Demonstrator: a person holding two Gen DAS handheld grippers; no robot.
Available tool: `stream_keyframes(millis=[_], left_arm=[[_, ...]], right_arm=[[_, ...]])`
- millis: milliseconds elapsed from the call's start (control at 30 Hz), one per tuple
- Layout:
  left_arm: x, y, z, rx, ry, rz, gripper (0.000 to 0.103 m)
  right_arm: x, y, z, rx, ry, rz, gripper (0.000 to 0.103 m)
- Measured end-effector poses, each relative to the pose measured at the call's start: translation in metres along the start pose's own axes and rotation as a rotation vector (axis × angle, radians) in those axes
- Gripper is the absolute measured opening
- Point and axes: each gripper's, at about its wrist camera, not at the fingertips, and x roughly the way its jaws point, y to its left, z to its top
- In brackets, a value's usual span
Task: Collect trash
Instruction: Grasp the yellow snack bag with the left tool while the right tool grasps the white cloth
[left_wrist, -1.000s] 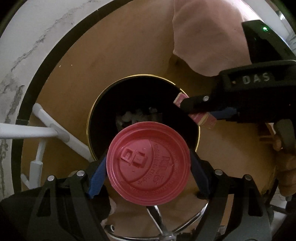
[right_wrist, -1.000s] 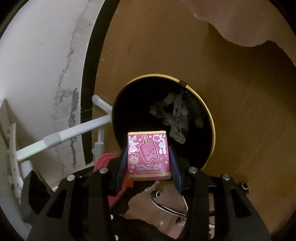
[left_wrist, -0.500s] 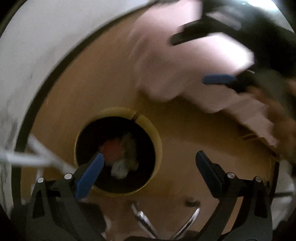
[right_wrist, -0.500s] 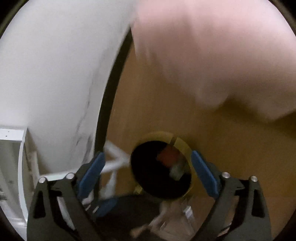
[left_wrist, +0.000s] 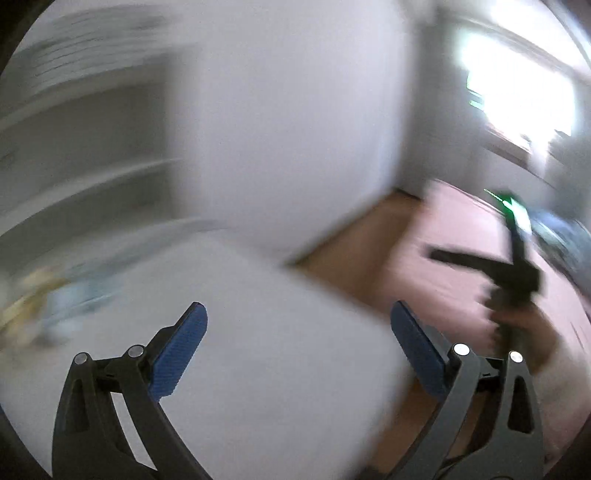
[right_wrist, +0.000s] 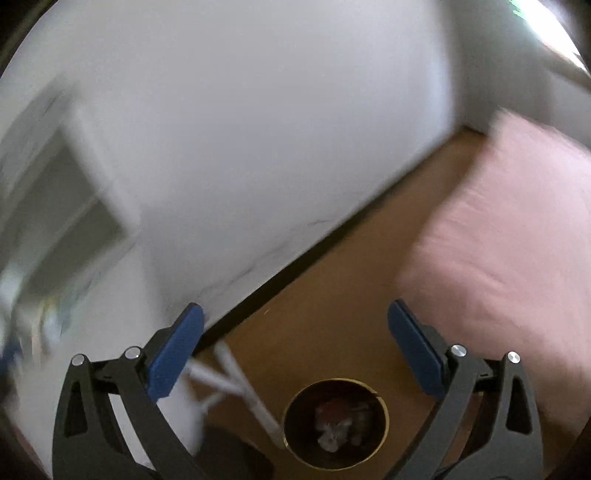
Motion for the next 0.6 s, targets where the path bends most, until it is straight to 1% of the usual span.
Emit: stream_keyframes(millis=[33, 67, 100, 133, 167, 233, 267, 333, 367, 467, 500, 533, 567, 600], left_arm=[[-0.015, 0.044, -0.005, -0.063, -0.002, 0.096, 0.096], [-0.024, 0.068, -0.009, -0.097, 0.000, 0.155, 0.096], [-0.034, 0.101, -0.017, -0.136, 0.006, 0.238, 0.096], [-0.042, 0.127, -0.023, -0.165, 0.018, 0.302, 0.096], [-0.052, 0.162, -0.033, -0.208, 0.052, 0.360, 0.096], [-0.061, 0.197, -0.043, -0.240, 0.089, 0.387, 0.096], [-0.063, 0.210, -0.046, -0.237, 0.102, 0.398, 0.096], [-0.059, 0.218, -0.045, -0.219, 0.123, 0.398, 0.096], [-0.052, 0.223, -0.042, -0.199, 0.140, 0.391, 0.096], [-0.027, 0.220, -0.030, -0.143, 0.173, 0.368, 0.096], [-0.019, 0.221, -0.032, -0.117, 0.188, 0.363, 0.094], [-0.011, 0.222, -0.030, -0.097, 0.205, 0.353, 0.086], [-0.001, 0.225, -0.028, -0.080, 0.226, 0.337, 0.082], [0.009, 0.227, -0.026, -0.073, 0.246, 0.319, 0.075]], right_arm=[[0.007, 0.033, -0.002, -0.076, 0.021, 0.042, 0.096], [0.011, 0.054, -0.005, -0.120, 0.034, 0.075, 0.096], [0.017, 0.084, -0.008, -0.178, 0.050, 0.121, 0.096], [0.022, 0.107, -0.011, -0.217, 0.059, 0.151, 0.096], [0.031, 0.140, -0.013, -0.271, 0.072, 0.190, 0.096], [0.047, 0.186, -0.019, -0.338, 0.098, 0.236, 0.096], [0.054, 0.203, -0.021, -0.357, 0.110, 0.252, 0.096], [0.067, 0.244, -0.021, -0.397, 0.135, 0.308, 0.096], [0.074, 0.269, -0.023, -0.423, 0.150, 0.359, 0.096], [0.088, 0.333, -0.020, -0.507, 0.169, 0.449, 0.096], [0.093, 0.352, -0.023, -0.552, 0.175, 0.471, 0.096], [0.093, 0.365, -0.024, -0.586, 0.182, 0.483, 0.096], [0.098, 0.384, -0.027, -0.624, 0.195, 0.503, 0.095], [0.096, 0.392, -0.028, -0.639, 0.203, 0.517, 0.093]])
